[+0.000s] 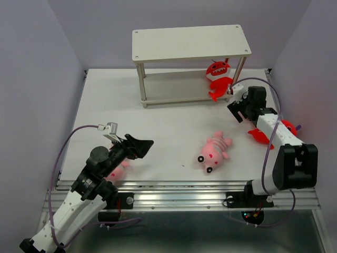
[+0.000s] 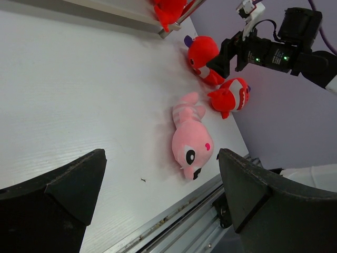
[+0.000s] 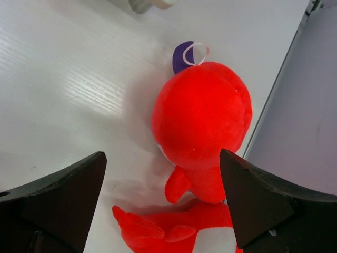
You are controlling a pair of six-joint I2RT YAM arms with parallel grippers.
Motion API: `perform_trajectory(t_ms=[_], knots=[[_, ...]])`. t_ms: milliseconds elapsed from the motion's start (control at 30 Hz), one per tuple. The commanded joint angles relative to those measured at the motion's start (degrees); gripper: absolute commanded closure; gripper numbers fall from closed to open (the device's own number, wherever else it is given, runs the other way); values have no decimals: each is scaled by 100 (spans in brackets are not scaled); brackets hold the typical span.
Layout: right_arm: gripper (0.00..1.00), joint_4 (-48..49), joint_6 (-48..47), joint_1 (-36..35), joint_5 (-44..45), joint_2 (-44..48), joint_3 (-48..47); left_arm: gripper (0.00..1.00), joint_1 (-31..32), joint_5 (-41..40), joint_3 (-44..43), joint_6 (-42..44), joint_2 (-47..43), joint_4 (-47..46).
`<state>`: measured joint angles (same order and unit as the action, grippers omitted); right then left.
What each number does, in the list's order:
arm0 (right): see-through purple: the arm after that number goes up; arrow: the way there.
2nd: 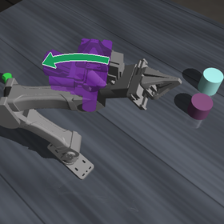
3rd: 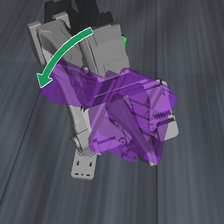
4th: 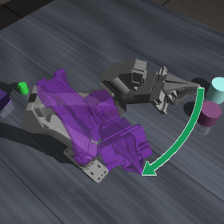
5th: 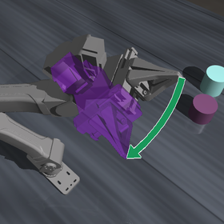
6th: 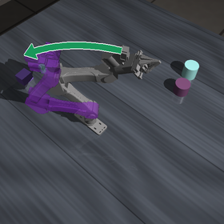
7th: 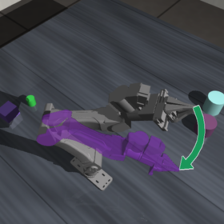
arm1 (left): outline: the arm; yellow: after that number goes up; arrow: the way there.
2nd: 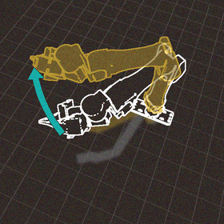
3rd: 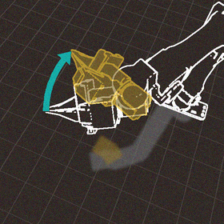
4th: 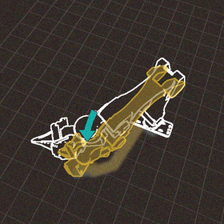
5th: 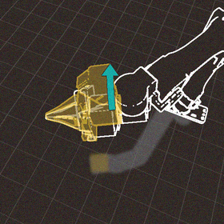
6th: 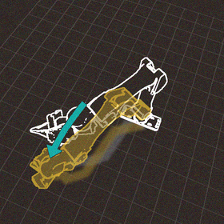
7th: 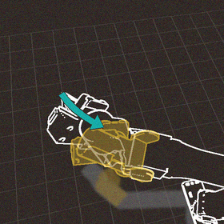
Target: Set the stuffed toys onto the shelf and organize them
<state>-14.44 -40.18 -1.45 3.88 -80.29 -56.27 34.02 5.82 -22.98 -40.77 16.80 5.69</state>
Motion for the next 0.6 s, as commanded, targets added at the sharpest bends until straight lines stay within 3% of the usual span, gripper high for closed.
perform_trajectory(t_ms=[0,167,267,367,400,467,500,567], knots=[[6,116,213,189,455,-609,-437,1,-9,77,4,52,-18,-288],[7,590,29,295,789,-1242,-657,1,-9,77,13,35,-71,-279],[14,898,-200,295,1017,-1577,-596,1,-1,85,31,34,-54,-314],[36,1153,-428,295,1080,-1735,-403,1,-9,112,31,43,-36,-323],[58,1188,-490,295,1080,-1744,-359,1,-9,121,31,43,-27,-323],[76,1364,-508,295,1028,-1692,-184,1,-1,164,57,34,-36,-367],[90,1382,-499,295,984,-1578,-139,1,-9,191,74,26,-27,-385],[99,1382,-438,347,843,-1446,-60,1,-9,322,144,-1,8,-489]])
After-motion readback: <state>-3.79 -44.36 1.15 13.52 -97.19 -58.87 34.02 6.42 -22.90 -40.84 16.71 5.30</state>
